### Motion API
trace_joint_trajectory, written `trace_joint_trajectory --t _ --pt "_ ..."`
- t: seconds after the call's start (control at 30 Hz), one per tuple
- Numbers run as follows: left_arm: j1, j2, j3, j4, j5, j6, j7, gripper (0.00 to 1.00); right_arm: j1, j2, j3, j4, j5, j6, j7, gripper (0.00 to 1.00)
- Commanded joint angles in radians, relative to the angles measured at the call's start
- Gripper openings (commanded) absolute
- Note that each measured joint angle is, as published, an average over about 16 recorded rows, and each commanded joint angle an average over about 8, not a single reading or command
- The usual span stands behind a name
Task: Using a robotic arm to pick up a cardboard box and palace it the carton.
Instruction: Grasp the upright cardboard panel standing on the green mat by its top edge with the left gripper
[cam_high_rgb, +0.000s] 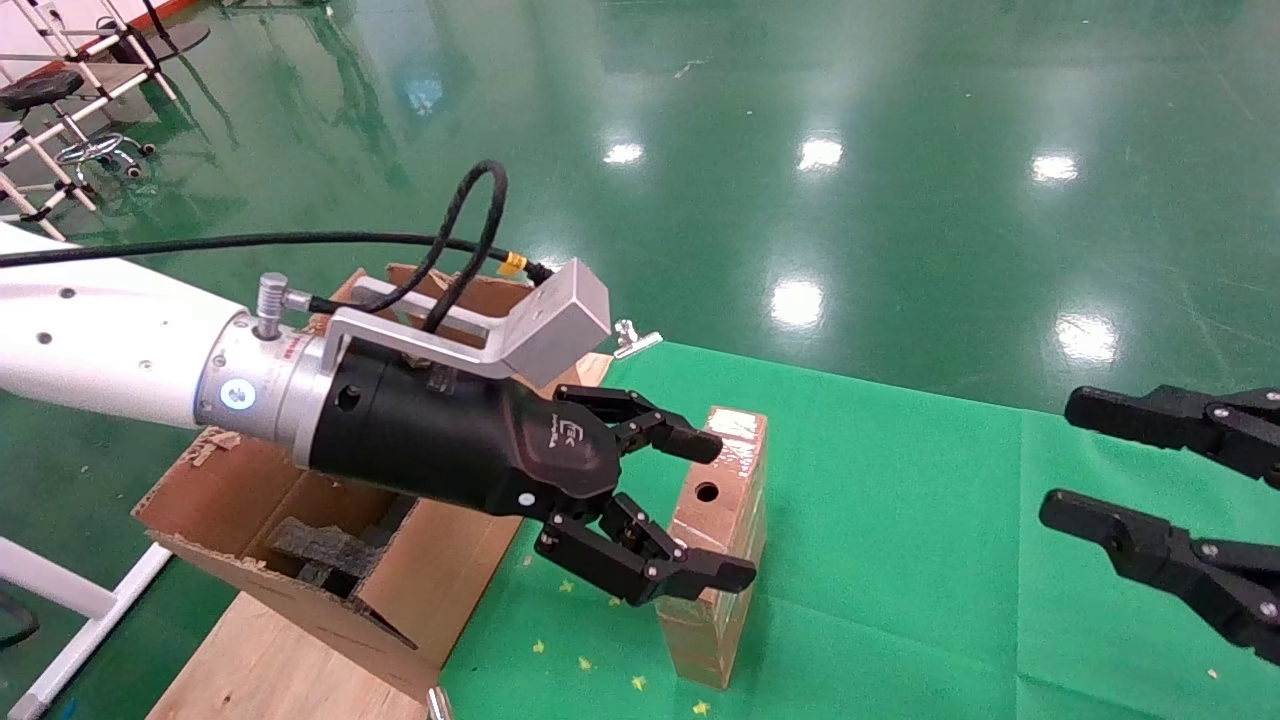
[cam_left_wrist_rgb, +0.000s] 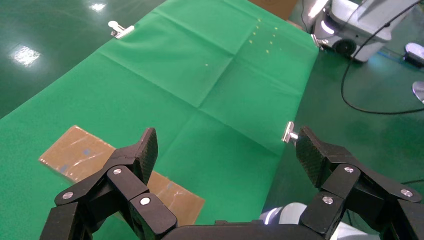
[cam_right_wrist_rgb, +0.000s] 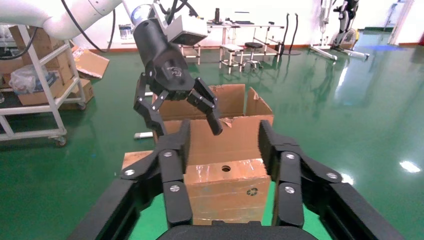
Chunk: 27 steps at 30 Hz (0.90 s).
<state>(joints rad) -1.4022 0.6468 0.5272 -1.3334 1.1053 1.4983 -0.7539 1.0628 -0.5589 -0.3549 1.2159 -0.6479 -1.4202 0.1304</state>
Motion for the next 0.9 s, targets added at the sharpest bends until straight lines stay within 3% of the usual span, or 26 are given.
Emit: trace_joint_trajectory --t 0.03,0.27,0.6,0.77,0.9 --pt "-0.026 0.006 0.018 -0.002 0.024 0.009 -0.042 1.0 0.0 0.0 0.0 0.0 0.0 0.0 0.0 0.0" --pt "-0.042 0.016 0.034 0.012 0.05 0.017 -0.062 1.0 0.0 0.0 0.0 0.0 0.0 0.0 0.0 0.0" --pt "-0.233 0.143 0.184 0.069 0.291 0.063 -0.371 1.0 0.0 0.0 0.0 0.0 0.0 0.0 0.0 0.0" --pt "-0.304 0.199 0.25 0.107 0.363 0.076 -0.517 1.0 0.0 0.0 0.0 0.0 0.0 0.0 0.0 0.0" --pt "-0.328 0.218 0.274 0.124 0.385 0.081 -0.568 1.0 0.0 0.0 0.0 0.0 0.0 0.0 0.0 0.0"
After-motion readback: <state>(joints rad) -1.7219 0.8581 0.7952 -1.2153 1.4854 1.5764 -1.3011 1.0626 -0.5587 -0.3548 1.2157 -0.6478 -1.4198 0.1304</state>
